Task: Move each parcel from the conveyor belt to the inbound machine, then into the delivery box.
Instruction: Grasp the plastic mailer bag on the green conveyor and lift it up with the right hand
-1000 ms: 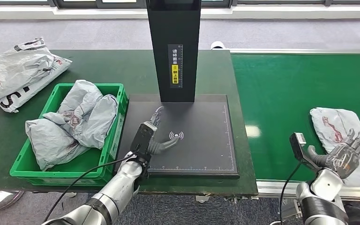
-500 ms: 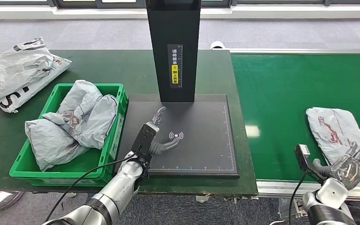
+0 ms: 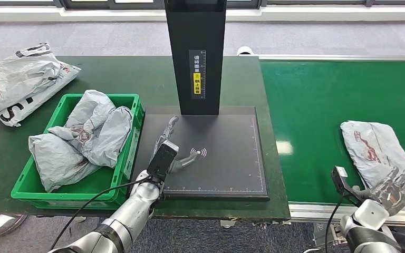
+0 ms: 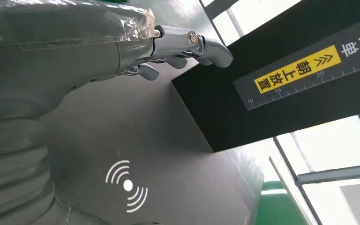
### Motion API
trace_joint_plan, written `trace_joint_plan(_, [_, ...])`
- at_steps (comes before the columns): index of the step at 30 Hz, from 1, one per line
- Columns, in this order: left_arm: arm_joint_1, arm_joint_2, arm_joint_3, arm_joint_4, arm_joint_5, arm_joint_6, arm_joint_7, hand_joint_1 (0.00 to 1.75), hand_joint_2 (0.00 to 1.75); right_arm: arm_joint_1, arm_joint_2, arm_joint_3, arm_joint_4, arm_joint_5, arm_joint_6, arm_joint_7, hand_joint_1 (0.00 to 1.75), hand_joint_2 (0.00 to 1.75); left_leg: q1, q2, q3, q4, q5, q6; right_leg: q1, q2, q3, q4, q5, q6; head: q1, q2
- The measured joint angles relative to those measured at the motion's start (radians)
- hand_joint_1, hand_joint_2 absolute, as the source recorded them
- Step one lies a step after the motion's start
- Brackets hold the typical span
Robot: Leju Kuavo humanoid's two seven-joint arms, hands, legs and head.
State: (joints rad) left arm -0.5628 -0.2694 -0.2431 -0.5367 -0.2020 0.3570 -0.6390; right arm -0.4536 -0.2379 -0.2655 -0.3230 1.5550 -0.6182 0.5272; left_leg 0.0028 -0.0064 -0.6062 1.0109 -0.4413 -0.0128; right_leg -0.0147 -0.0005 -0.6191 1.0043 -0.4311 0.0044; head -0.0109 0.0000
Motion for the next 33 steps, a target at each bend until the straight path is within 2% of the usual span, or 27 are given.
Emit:
trace_joint_plan(9, [0.028, 0.014, 0.000, -0.023, 0.009, 0.007, 0.000, 0.00, 1.75, -0.024, 0.006, 0.059, 0.014, 0.000, 0.025, 0.016, 0.00, 1.75, 0.000, 0.000, 0.000, 0.000, 0.000, 0.000, 0.000, 0.000, 0.000, 0.000, 0.000, 0.000, 0.000, 0.000])
trace_joint_plan(14, [0.039, 0.018, 0.001, -0.036, 0.012, -0.002, 0.000, 0.00, 1.75, -0.024, 0.008, 0.066, 0.018, -0.009, 0.045, -0.008, 0.00, 1.75, 0.000, 0.000, 0.000, 0.000, 0.000, 0.000, 0.000, 0.000, 0.000, 0.000, 0.000, 0.000, 0.000, 0.000])
trace_joint_plan(16, [0.042, 0.020, 0.002, -0.044, 0.017, -0.011, -0.001, 0.00, 1.75, -0.024, 0.011, 0.066, 0.020, -0.015, 0.088, -0.010, 0.00, 1.75, 0.000, 0.000, 0.000, 0.000, 0.000, 0.000, 0.000, 0.000, 0.000, 0.000, 0.000, 0.000, 0.000, 0.000])
trace_joint_plan(21, [0.042, 0.024, 0.004, -0.053, 0.012, -0.033, 0.000, 0.00, 1.75, -0.016, 0.014, 0.066, 0.027, -0.025, 0.282, 0.023, 0.00, 1.75, 0.000, 0.000, 0.001, 0.000, 0.000, 0.000, 0.000, 0.000, 0.001, 0.000, 0.000, 0.000, 0.000, 0.000])
trace_joint_plan(24, [0.040, 0.025, 0.004, -0.053, 0.009, -0.041, 0.000, 0.00, 1.75, -0.018, 0.014, 0.063, 0.027, -0.020, 0.361, 0.038, 0.00, 1.75, 0.000, 0.001, 0.005, 0.000, -0.001, 0.001, 0.001, 0.001, 0.004, -0.001, -0.001, 0.001, 0.000, 0.000])
trace_joint_plan(33, [0.039, 0.025, 0.011, -0.054, 0.009, -0.042, 0.000, 0.00, 1.75, -0.019, 0.014, 0.063, 0.027, -0.012, 0.393, 0.046, 0.00, 1.75, 0.000, 0.000, 0.009, 0.001, -0.002, 0.003, 0.000, -0.002, 0.012, -0.003, -0.001, 0.004, 0.000, 0.000])
